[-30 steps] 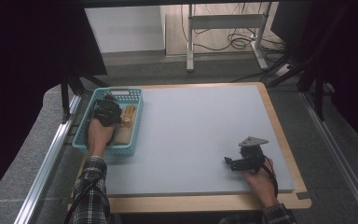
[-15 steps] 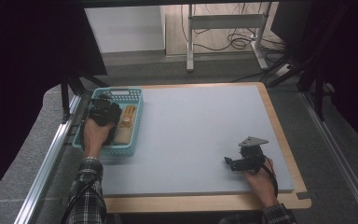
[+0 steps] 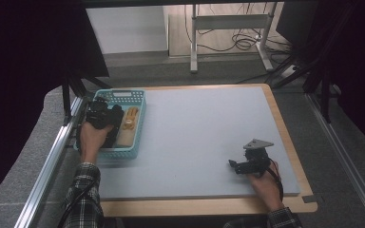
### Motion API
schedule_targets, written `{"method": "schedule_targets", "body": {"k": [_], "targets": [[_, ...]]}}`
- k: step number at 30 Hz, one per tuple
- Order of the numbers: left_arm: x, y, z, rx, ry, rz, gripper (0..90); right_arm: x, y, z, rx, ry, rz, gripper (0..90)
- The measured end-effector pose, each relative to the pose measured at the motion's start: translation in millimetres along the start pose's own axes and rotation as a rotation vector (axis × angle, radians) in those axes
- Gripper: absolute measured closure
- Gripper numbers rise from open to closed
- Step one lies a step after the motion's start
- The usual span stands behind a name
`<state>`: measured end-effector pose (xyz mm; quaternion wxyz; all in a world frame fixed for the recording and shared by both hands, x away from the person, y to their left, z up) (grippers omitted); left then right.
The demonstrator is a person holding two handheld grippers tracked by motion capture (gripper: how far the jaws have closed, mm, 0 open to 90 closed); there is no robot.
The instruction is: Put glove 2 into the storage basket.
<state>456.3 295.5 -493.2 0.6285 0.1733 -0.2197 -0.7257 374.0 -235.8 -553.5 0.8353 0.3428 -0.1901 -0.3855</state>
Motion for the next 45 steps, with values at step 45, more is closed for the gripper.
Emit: {"method": "schedule_targets", "body": {"k": [45], "targets": [[14.4,-7.8,39.1,0.108,-0.129,-0.053,6.8,0.0,0.0,0.1,-0.001,0.000,0.000,8.8]]}}
Point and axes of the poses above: each handheld gripper's, and its own axes: z roughly backward along the jaws, y roughly out of its top, x roughly to its right, the point moved 3 cm from there along -z, roughly forward along the jaws
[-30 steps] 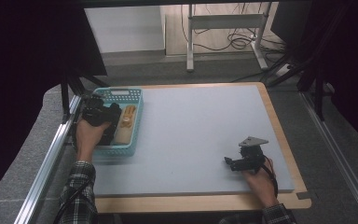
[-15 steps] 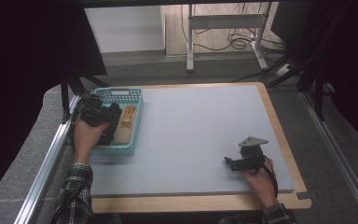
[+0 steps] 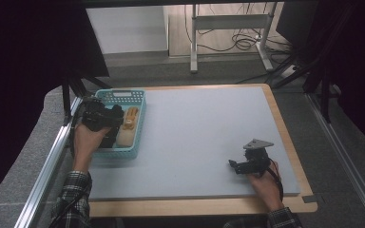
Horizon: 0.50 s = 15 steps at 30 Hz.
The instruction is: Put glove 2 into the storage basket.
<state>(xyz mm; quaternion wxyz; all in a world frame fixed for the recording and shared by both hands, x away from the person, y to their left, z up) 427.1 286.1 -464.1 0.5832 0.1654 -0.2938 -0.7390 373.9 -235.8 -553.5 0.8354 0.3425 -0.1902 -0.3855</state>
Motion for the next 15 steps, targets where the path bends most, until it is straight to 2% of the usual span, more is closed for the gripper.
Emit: {"method": "schedule_targets", "body": {"k": [15], "targets": [[13.5,-4.5,12.0,0.025,-0.029,-0.047,3.8,0.0,0.0,0.1,0.000,0.000,0.000,8.8]]}}
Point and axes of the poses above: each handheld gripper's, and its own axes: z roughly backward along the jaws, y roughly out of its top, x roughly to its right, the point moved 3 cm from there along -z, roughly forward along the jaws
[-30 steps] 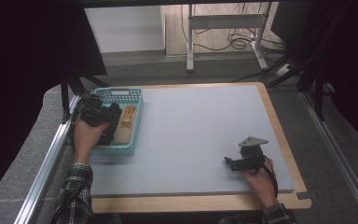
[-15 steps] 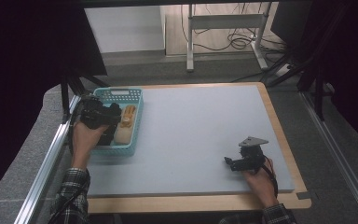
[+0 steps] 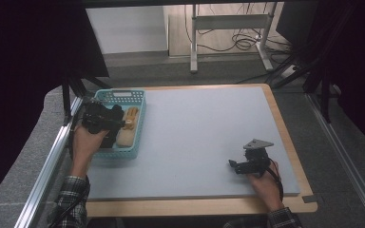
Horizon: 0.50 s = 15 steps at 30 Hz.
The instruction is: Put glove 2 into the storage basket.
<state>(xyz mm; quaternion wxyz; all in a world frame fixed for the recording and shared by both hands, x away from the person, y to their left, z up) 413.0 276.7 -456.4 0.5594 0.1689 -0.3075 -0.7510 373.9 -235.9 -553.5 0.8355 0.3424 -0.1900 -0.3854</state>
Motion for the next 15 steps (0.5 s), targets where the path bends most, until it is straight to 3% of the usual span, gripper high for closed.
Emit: {"method": "schedule_targets", "body": {"k": [15], "targets": [[24.4,-2.0,10.1,0.042,-0.005,-0.081,1.0,0.0,0.0,0.0,0.000,0.000,0.000,8.8]]}}
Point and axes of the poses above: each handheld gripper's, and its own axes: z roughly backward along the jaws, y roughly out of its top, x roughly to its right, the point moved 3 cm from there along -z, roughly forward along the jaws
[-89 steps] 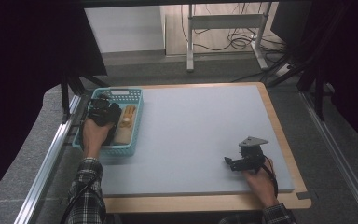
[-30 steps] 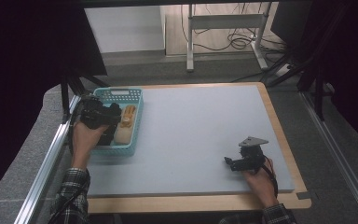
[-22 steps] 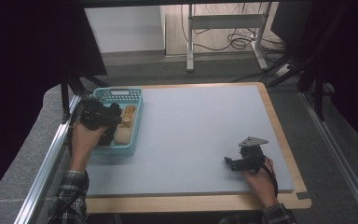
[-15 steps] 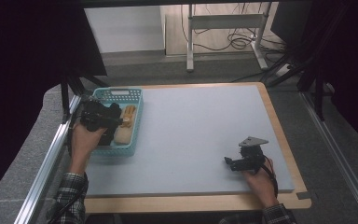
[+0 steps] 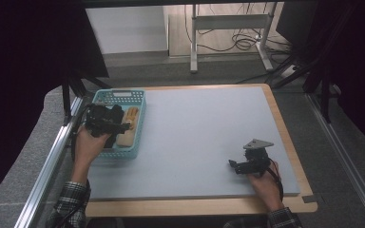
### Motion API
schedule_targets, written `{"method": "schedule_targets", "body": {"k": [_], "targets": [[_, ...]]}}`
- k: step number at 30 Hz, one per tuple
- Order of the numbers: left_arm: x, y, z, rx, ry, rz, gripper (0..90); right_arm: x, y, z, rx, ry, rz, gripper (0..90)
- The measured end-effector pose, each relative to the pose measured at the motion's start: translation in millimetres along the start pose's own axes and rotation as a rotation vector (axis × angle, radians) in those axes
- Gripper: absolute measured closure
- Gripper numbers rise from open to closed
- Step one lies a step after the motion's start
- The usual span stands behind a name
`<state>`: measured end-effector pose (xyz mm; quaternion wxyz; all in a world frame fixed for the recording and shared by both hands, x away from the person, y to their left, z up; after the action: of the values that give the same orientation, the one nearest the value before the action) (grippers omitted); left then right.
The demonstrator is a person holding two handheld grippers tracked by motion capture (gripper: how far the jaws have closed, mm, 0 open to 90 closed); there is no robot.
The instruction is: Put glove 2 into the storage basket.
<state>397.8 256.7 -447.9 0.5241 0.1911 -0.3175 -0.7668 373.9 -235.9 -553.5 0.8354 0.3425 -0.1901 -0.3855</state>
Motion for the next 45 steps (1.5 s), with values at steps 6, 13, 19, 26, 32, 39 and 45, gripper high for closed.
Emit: {"method": "schedule_targets", "body": {"k": [6,13,19,26,32,39,45], "targets": [[6.1,-2.6,2.7,0.012,-0.017,-0.005,0.0,-0.1,0.0,0.0,-0.001,0.000,-0.001,8.8],[13.9,-4.3,7.7,0.024,-0.041,-0.011,0.0,0.0,0.0,0.0,0.000,0.000,0.000,8.8],[24.8,-5.0,12.1,0.041,-0.058,-0.036,0.0,0.0,0.1,0.0,-0.001,0.000,0.001,8.8],[35.4,-7.4,12.7,0.056,-0.089,-0.051,0.0,0.0,0.1,0.0,-0.002,0.000,0.000,8.8],[47.2,-7.8,10.2,0.058,-0.104,-0.083,0.0,0.1,0.1,0.0,-0.001,0.000,0.001,8.8],[63.3,-7.5,7.9,0.069,-0.140,-0.107,0.0,0.0,0.3,0.0,-0.001,-0.001,0.000,8.8],[79.1,-8.4,4.6,0.079,-0.172,-0.132,0.0,0.0,0.4,0.0,-0.001,-0.002,0.000,8.8]]}}
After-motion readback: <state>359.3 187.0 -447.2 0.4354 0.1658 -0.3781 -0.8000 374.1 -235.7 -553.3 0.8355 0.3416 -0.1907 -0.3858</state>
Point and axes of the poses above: each handheld gripper's, and its own axes: z roughly backward along the jaws, y roughly out of its top, x roughly to its right, the point moved 3 cm from there along -z, roughly forward along the jaws
